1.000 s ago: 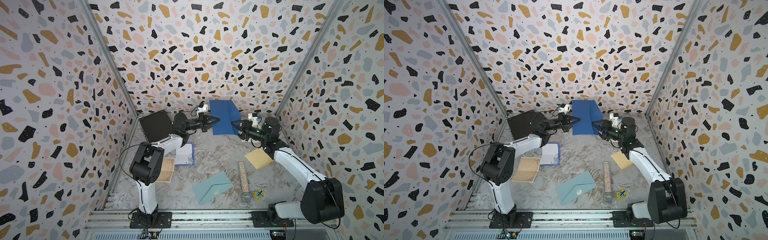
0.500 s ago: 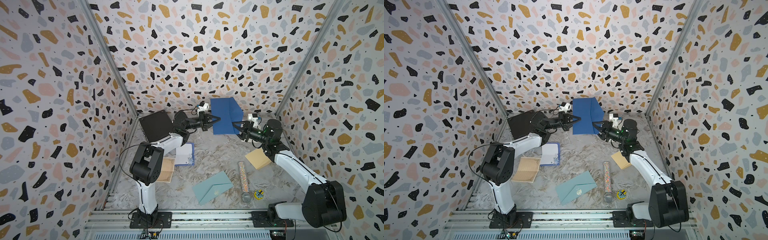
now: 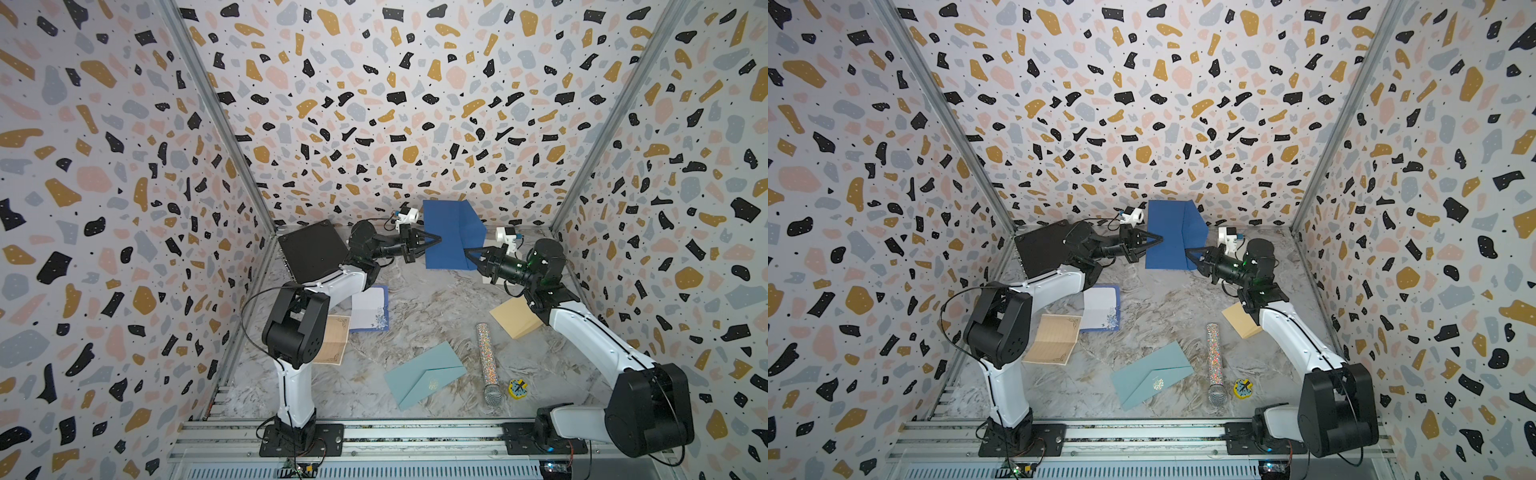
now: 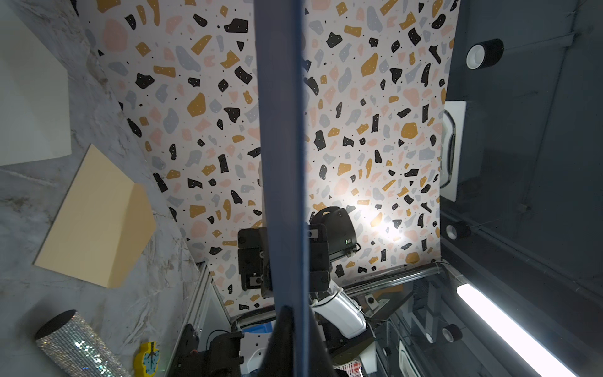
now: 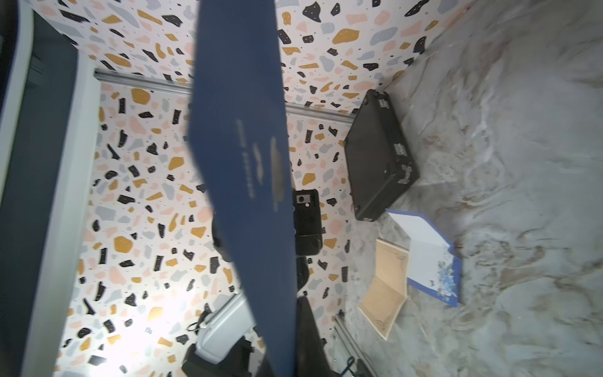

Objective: Take the letter paper out of the envelope
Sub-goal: Pick up the envelope from the envelope, then take out the letter paper from the envelope.

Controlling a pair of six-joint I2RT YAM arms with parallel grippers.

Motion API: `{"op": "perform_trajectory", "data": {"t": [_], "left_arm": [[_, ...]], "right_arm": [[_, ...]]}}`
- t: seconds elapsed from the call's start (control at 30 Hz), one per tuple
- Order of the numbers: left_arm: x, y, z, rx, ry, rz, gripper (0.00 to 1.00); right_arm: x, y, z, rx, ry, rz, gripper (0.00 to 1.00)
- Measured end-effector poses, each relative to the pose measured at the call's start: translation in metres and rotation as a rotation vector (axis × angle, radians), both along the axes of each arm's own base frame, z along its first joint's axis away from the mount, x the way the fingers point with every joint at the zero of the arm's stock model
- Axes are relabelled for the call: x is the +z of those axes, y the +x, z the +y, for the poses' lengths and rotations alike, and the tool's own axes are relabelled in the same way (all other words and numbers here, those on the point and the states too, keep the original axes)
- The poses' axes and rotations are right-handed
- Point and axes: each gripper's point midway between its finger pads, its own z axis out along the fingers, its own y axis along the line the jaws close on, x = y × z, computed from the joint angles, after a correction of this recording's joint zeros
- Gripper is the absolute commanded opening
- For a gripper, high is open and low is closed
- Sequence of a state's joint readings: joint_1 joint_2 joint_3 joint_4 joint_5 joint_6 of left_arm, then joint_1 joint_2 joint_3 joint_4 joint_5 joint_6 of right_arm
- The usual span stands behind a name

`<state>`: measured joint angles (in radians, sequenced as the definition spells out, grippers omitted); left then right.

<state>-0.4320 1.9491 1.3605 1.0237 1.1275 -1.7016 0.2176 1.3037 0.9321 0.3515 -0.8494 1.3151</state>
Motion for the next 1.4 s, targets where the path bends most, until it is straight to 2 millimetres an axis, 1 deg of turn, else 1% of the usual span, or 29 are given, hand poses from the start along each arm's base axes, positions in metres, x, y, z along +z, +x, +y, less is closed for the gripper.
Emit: {"op": "perform_trajectory", "data": {"t": [0.1,0.17,0.27,0.33,0.4,0.43,0.47,0.53,0.6,0.63,0.7,0.73,0.8,0.9,0.97,1.03,1.17,1.27,1.4], "left_arm": [[-0.012,0.005,0.0,0.022,0.041,0.023,0.46],[-0.023,0.009,0.0,0.047,0.093,0.043,0.49],[-0.04,0.013,0.009,0.115,0.204,0.071,0.49],[-0.044,0.018,0.017,0.171,0.286,0.071,0.47],[-0.039,0.02,0.024,0.218,0.347,0.051,0.43],[-0.034,0.02,0.027,0.238,0.366,0.034,0.4],[-0.027,0.02,0.029,0.252,0.374,0.019,0.37],[-0.006,0.019,0.027,0.265,0.367,-0.023,0.34],[0.015,0.016,0.017,0.258,0.345,-0.073,0.3],[0.027,0.012,0.009,0.246,0.33,-0.103,0.29],[0.045,0.001,-0.009,0.212,0.304,-0.149,0.26],[0.052,-0.004,-0.018,0.193,0.292,-0.173,0.25],[0.058,-0.013,-0.033,0.16,0.279,-0.196,0.2],[0.052,-0.02,-0.05,0.118,0.283,-0.193,0.15],[0.042,-0.018,-0.055,0.108,0.3,-0.18,0.12],[0.032,-0.015,-0.057,0.105,0.321,-0.166,0.12],[0.016,-0.01,-0.059,0.105,0.358,-0.139,0.1],[0.011,-0.008,-0.06,0.107,0.377,-0.134,0.1],[0.01,-0.007,-0.06,0.112,0.385,-0.146,0.1]], "right_arm": [[-0.006,-0.001,-0.008,-0.048,-0.125,-0.001,0.0],[-0.003,-0.003,-0.016,-0.087,-0.214,-0.029,0.0],[0.01,-0.005,-0.032,-0.157,-0.355,-0.102,0.0],[0.015,-0.007,-0.043,-0.198,-0.456,-0.16,0.0],[0.014,-0.008,-0.052,-0.227,-0.557,-0.213,0.0],[0.011,-0.009,-0.054,-0.234,-0.61,-0.24,0.0],[0.008,-0.01,-0.056,-0.233,-0.656,-0.261,0.0],[0.001,-0.01,-0.058,-0.226,-0.746,-0.306,0.0],[-0.003,-0.008,-0.057,-0.215,-0.808,-0.348,0.0],[-0.006,-0.007,-0.056,-0.205,-0.836,-0.365,0.0],[-0.012,-0.005,-0.052,-0.184,-0.882,-0.388,0.0],[-0.015,-0.004,-0.05,-0.169,-0.903,-0.394,0.0],[-0.021,-0.003,-0.044,-0.141,-0.937,-0.405,0.0],[-0.029,-0.004,-0.038,-0.108,-0.976,-0.415,0.0],[-0.032,-0.007,-0.035,-0.09,-0.993,-0.421,0.0],[-0.032,-0.01,-0.033,-0.079,-1.007,-0.429,0.0],[-0.025,-0.012,-0.026,-0.065,-1.022,-0.461,0.0],[-0.024,-0.013,-0.02,-0.055,-1.033,-0.475,0.0],[-0.03,-0.013,-0.014,-0.032,-1.061,-0.474,0.0]]}}
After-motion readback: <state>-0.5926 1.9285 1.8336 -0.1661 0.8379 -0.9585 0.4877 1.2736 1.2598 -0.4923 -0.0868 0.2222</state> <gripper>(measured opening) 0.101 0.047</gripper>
